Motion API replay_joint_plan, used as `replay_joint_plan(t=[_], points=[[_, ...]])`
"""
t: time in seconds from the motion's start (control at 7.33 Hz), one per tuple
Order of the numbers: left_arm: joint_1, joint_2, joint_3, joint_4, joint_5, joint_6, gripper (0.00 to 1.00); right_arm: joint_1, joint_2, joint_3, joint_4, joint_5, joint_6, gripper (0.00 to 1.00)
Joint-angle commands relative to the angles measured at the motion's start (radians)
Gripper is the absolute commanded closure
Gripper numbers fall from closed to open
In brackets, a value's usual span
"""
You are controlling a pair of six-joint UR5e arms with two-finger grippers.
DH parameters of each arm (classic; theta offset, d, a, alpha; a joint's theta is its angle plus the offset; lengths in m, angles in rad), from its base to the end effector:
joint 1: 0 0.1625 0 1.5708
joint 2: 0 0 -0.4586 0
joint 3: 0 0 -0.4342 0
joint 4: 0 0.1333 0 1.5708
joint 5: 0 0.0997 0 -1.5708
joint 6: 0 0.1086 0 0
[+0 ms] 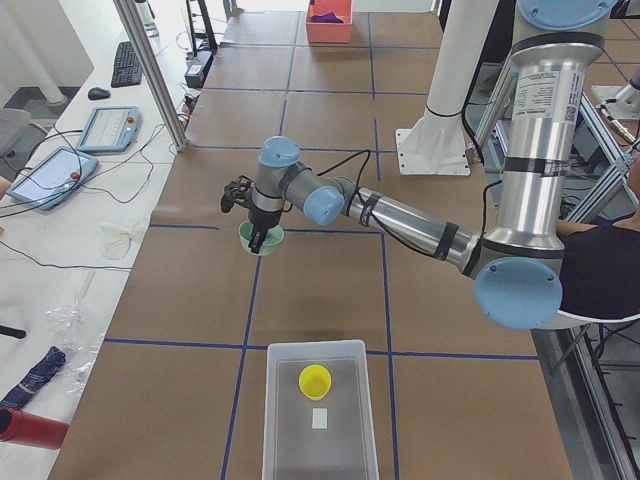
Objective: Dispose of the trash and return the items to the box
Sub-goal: 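Lower the green bowl into the clear bin and open the left gripper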
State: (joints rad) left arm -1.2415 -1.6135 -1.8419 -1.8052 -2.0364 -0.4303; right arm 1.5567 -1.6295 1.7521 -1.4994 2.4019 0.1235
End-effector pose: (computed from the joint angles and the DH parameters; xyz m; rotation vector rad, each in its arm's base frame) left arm 0.1038 -0.5650 0.5175 0.3314 0.6206 0.0308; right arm 0.0458 -0.5167 0.6198 0.1253 -0.8388 0.0222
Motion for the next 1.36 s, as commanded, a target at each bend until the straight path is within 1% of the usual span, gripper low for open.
replay_joint_plan(t=[0.0, 0.27, 0.41, 0.68, 0.82, 1.09, 1.23], points=[[-0.172, 0.067, 0.055, 0.02, -0.014, 0.272, 1.0, 0.002, -0.001, 0.001, 0.008, -0.003, 0.004, 0.0], [-0.335, 0.072, 0.183, 0.018, -0.01, 0.622, 1.0, 0.0, -0.009, 0.006, 0.01, 0.003, 0.007, 0.0], [-0.393, 0.07, 0.255, 0.012, -0.01, 0.716, 1.0, 0.002, -0.009, 0.007, 0.011, 0.008, 0.008, 0.0], [-0.414, 0.085, 0.349, 0.003, -0.008, 0.851, 1.0, 0.0, -0.006, 0.009, 0.011, 0.008, 0.011, 0.0], [-0.414, 0.09, 0.387, -0.018, -0.008, 0.867, 1.0, 0.0, -0.003, 0.009, 0.011, 0.009, 0.013, 0.0], [-0.414, 0.122, 0.414, -0.028, -0.007, 0.909, 1.0, 0.0, -0.001, 0.009, 0.011, 0.009, 0.013, 0.0], [-0.415, 0.145, 0.42, -0.061, 0.002, 0.909, 1.0, 0.0, -0.001, 0.009, 0.011, 0.009, 0.015, 0.0]])
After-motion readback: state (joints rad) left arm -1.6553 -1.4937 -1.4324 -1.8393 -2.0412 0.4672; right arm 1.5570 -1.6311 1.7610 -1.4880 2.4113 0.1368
